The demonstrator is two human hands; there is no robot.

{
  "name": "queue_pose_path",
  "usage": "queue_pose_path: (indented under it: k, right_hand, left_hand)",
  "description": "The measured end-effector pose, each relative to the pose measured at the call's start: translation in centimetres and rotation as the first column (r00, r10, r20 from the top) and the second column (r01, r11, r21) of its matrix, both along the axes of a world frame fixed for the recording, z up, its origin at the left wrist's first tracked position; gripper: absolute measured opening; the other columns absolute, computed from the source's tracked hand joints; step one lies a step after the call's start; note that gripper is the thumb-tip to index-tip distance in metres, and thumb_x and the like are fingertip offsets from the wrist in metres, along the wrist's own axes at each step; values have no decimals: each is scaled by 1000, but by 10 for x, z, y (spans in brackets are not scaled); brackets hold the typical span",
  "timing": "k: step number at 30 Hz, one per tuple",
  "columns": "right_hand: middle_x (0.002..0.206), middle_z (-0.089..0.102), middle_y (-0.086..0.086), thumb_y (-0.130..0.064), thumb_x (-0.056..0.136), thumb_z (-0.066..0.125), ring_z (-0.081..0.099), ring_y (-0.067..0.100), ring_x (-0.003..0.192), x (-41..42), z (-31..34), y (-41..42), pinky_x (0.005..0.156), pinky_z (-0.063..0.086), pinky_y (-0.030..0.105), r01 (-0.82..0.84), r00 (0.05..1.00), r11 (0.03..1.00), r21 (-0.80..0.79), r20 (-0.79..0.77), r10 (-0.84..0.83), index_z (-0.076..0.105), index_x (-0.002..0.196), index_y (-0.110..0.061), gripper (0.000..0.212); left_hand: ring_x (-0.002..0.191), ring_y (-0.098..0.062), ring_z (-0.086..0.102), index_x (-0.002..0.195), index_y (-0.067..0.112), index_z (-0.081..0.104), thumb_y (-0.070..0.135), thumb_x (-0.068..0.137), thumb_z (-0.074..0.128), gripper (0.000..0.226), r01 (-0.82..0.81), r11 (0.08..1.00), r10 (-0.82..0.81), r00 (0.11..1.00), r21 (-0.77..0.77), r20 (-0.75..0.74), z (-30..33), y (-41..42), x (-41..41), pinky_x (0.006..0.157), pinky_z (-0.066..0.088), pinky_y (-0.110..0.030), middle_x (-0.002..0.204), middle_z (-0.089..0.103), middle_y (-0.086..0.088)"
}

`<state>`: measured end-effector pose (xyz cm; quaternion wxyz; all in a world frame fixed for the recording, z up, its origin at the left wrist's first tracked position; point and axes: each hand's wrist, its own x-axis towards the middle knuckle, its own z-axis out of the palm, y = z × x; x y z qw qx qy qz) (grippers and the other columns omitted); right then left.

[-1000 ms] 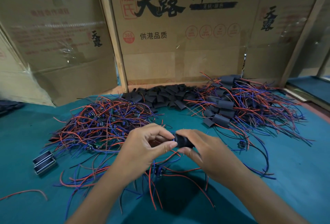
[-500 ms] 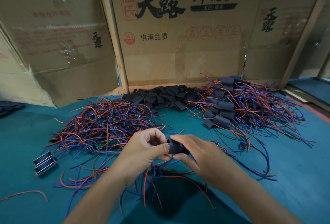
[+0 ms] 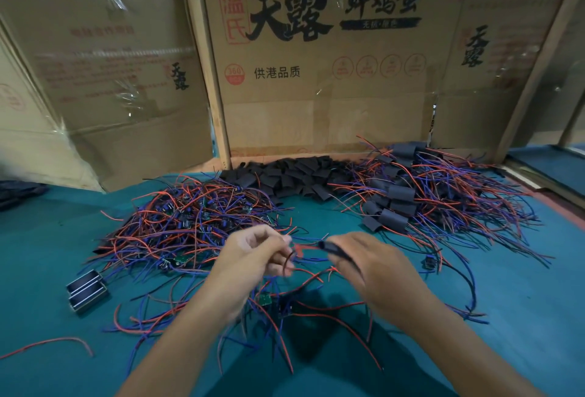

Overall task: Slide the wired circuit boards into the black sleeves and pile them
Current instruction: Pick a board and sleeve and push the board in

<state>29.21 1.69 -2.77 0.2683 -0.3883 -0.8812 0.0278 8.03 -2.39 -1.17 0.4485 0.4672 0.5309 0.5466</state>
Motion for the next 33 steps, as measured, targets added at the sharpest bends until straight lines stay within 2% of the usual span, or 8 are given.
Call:
queue_pose_path:
  k: [1, 3, 9, 12, 18, 21, 29, 33]
  right_hand:
    - [108, 57, -2, -34, 100, 51, 55, 19, 103, 5, 3, 7, 79, 44, 32, 38, 999, 999, 26, -4, -38, 61, 120, -22, 26]
    - [107, 49, -1, -39, 100, 47, 50, 15, 97, 14, 16, 32, 73, 43, 28, 134, 987, 986, 99, 79, -142, 58, 122, -23, 29]
    - [113, 45, 11, -46, 96, 52, 48, 27, 110, 53, 72, 147, 82, 53, 41, 500, 742, 822, 273, 354, -570, 57, 123, -12, 43]
    - [117, 49, 16, -52, 92, 56, 50, 33, 110, 60, 81, 173, 86, 50, 43, 599, 609, 729, 332, 402, -684, 53, 121, -7, 55]
    - [105, 56, 9, -27, 98, 47, 58, 31, 100, -10, 35, 170, 81, 52, 43, 305, 895, 951, 56, 323, -306, 57, 104, -14, 17]
    - [103, 60, 8, -25, 98, 49, 60, 31, 96, -30, 18, 183, 82, 51, 42, 315, 913, 941, -122, 312, -265, 57, 97, -16, 12]
    - [101, 63, 11, -44, 92, 62, 60, 32, 87, -84, 7, 223, 68, 47, 36, 471, 813, 868, -155, 458, -359, 55, 85, -9, 36]
    - [116, 62, 18, -28, 96, 53, 62, 37, 102, -83, 2, 223, 77, 49, 38, 500, 824, 855, -140, 382, -419, 61, 109, -8, 25]
  left_hand:
    - [53, -20, 57, 70, 6, 58, 16, 95, 65, 28, -103, 989, 126, 966, 109, -227, -3, 2, -8, 56, 50, -31, 64, 63, -13]
    - [54, -20, 50, 67, 13, 51, 26, 93, 66, 33, -191, 911, 387, 701, 366, -598, -8, 5, -21, 55, 42, -36, 56, 53, -2]
    - [42, -17, 43, 67, 18, 44, 26, 93, 66, 35, -182, 835, 550, 301, 520, -779, -18, 12, -44, 40, 27, -28, 47, 39, 7]
    - [36, -17, 37, 68, 17, 47, 24, 93, 65, 32, -208, 841, 540, 244, 500, -806, -20, 15, -54, 39, 19, -24, 44, 35, 10]
    - [34, -18, 39, 68, 17, 46, 24, 95, 62, 32, -229, 868, 484, 194, 441, -853, -33, 21, -57, 36, 23, -25, 42, 38, 5]
    - [33, -19, 38, 68, 17, 44, 25, 96, 60, 33, -202, 885, 454, 166, 420, -876, -39, 26, -59, 35, 23, -24, 42, 37, 5]
    - [31, -13, 29, 69, 19, 43, 27, 96, 58, 32, -183, 900, 424, 169, 395, -890, -48, 36, -64, 34, 19, -21, 41, 32, 9]
    - [33, -18, 35, 70, 18, 44, 27, 96, 58, 31, -186, 896, 434, 167, 404, -885, -52, 39, -65, 36, 22, -23, 42, 34, 7]
